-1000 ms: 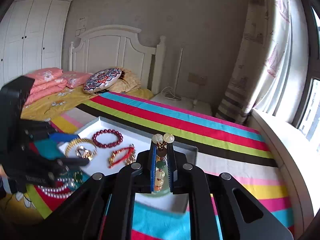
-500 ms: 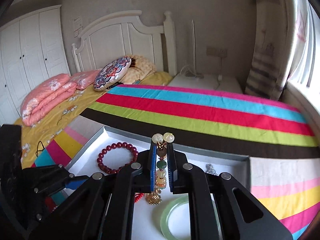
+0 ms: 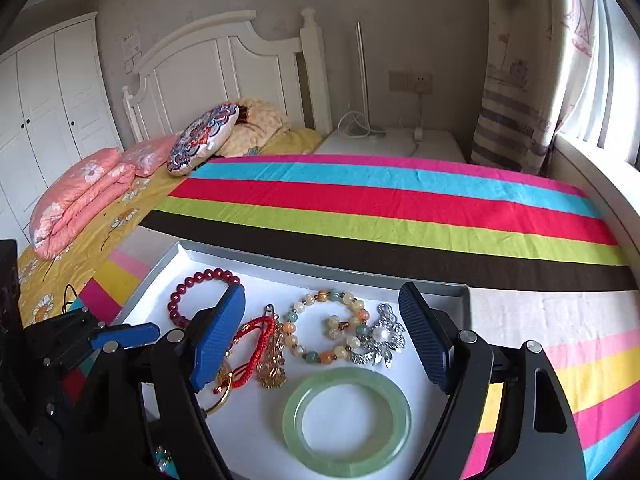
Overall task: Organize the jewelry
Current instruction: 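Move the right gripper to the pearl necklace and grasp it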
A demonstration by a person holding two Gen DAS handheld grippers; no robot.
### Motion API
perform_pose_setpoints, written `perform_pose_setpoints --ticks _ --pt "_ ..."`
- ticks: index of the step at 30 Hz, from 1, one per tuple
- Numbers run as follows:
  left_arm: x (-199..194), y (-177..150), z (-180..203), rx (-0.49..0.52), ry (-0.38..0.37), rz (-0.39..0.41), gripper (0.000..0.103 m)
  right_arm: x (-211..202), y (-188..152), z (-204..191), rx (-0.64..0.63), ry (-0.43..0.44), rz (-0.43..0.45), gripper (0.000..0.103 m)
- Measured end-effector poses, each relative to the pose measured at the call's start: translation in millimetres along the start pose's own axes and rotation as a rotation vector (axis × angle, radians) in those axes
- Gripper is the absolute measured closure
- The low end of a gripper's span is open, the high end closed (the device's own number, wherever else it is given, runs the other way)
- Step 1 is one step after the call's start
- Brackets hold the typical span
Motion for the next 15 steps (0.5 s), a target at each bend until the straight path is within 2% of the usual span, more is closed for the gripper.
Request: perform_pose_setpoints --ticks 3,4,8,13,15 --pt "-16 -4 -5 -0.011 0.003 0.019 0.021 -18 -9 2 -0.006 0.001 0.027 0.026" --pt "-22 -6 -7 -0.021 0.01 0.031 0.016 -24 -13 4 -0.005 0.002 0.032 0.026" --pt "-51 -17 -24 -0.075 0.061 0.098 0.004 -43 -32 13 0.016 0.01 0.05 0.026" --pt "-80 -38 -56 -0.134 0.184 0.167 0.002 -63 -60 24 0.04 -0.007 0.062 0.026" --pt "-87 -46 -67 -0.164 0.198 0.191 0.002 -71 -71 29 0.064 0.003 0.064 0.026"
Point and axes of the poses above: each gripper's, at about its wrist camera, not at the fingertips, and x roughly the way its jaws point, z to its right, y to its top, the point moved 4 cm from there along x, roughly the way its jaws point, and after that the axes turned 5 degrees about -z, right-handed, at the moved point
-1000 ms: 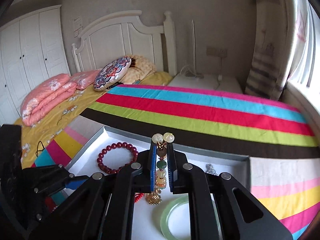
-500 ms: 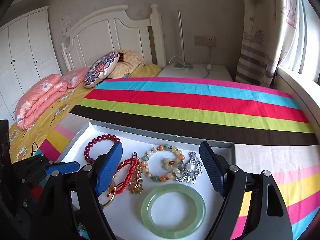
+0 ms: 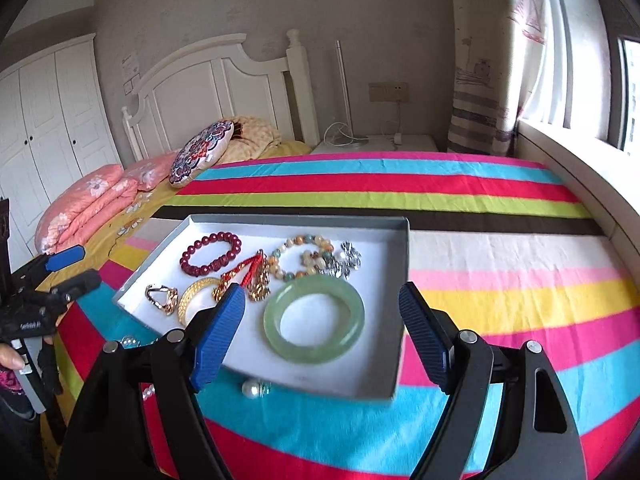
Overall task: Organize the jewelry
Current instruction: 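Move the right gripper to the pearl necklace and grasp it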
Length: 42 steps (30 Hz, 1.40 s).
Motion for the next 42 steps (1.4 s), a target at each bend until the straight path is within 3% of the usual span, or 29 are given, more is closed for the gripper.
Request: perform_pose_setpoints --ticks 8,15,22,25,31,37,39,42 --pt "0 -21 -51 -0.141 0.02 0.029 0.002 -17 -33 -7 0.002 0.017 -0.013 0.026" --pt "9 -25 -62 -0.202 -0.055 0.005 0.002 -9 -51 -54 -0.108 0.064 -0.055 0.026" --pt "25 -27 -47 -0.131 -0.039 -0.078 0.002 -6 -72 -133 -0.315 0.261 -0.085 0.028" --pt "26 -29 -42 -0.107 -0.028 -0.079 0.002 -1 -81 -171 -0.424 0.327 -0.125 0.036" --pt "24 -30 -53 -0.169 -0.073 -0.067 0.002 22 -92 -228 -0.597 0.326 -0.223 0.054" --pt "24 -30 -64 -0.247 -0.124 -0.062 0.002 31 -96 -244 -0.634 0.294 -0.258 0.067" --pt "24 -30 -63 -0.243 -0.126 -0.058 0.002 29 -97 -244 -0.62 0.322 -0.268 0.087" --pt "22 -30 -60 -0.233 -0.123 -0.052 0.002 25 -96 -230 -0.554 0.363 -0.262 0.094"
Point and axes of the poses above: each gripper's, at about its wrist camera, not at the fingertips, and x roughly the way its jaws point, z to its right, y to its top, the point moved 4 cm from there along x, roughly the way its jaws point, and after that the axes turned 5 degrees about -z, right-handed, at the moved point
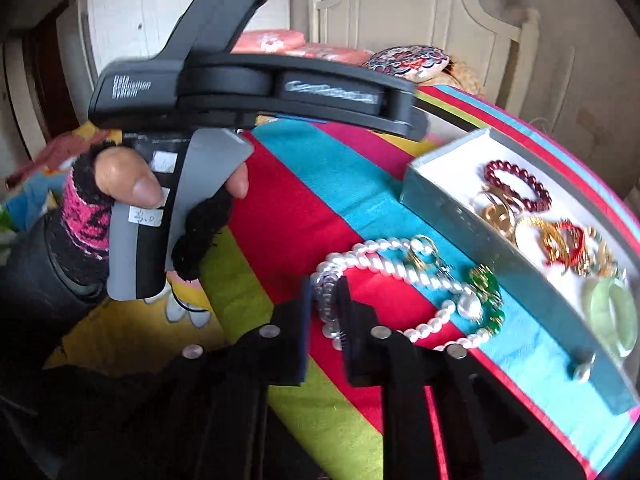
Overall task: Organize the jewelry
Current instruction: 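Move the right gripper to the pearl necklace and grasp it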
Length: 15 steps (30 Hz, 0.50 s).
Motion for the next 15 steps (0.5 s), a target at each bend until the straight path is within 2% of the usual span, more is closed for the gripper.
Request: perform_pose_setpoints --ticks 5,9,15 --pt "-1 0 0 -0.004 -0.003 0.005 0.002 -32 -13 28 0.152 0.098 0.137 0.094" --pt "0 0 0 -0.002 -0.002 0.002 0.002 -58 -26 55 0.279 0.132 0.229 0.094" --pt "0 0 -1 -0.001 -0.002 -0.002 0.002 -74 -34 88 0.388 0.142 0.305 0.094"
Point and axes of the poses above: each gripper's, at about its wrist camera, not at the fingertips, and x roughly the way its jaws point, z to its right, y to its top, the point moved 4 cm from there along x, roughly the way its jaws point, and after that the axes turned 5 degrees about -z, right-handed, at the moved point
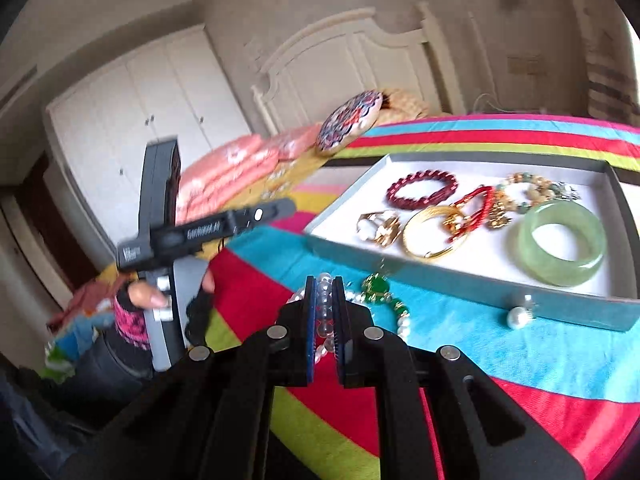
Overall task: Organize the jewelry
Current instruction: 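Move the right gripper to the pearl necklace and grasp it, then lift the pearl necklace high with the right gripper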
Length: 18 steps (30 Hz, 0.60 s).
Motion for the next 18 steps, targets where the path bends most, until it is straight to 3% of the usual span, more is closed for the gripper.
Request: perform_pose_setpoints --ticks 4,13,18 --pt "1 0 0 0.0 0.001 -0.005 0.002 -8 4 1 -0.048 -0.084 0.025 0.094" --pt "0 0 2 0.013 -0.003 -0.009 0.002 -37 38 -12 -0.07 -0.073 0.148 0.094" --pt "-15 -11 22 0.093 -0.032 -0.013 0.002 -57 68 -17 -0.104 -0.096 0.208 0.094"
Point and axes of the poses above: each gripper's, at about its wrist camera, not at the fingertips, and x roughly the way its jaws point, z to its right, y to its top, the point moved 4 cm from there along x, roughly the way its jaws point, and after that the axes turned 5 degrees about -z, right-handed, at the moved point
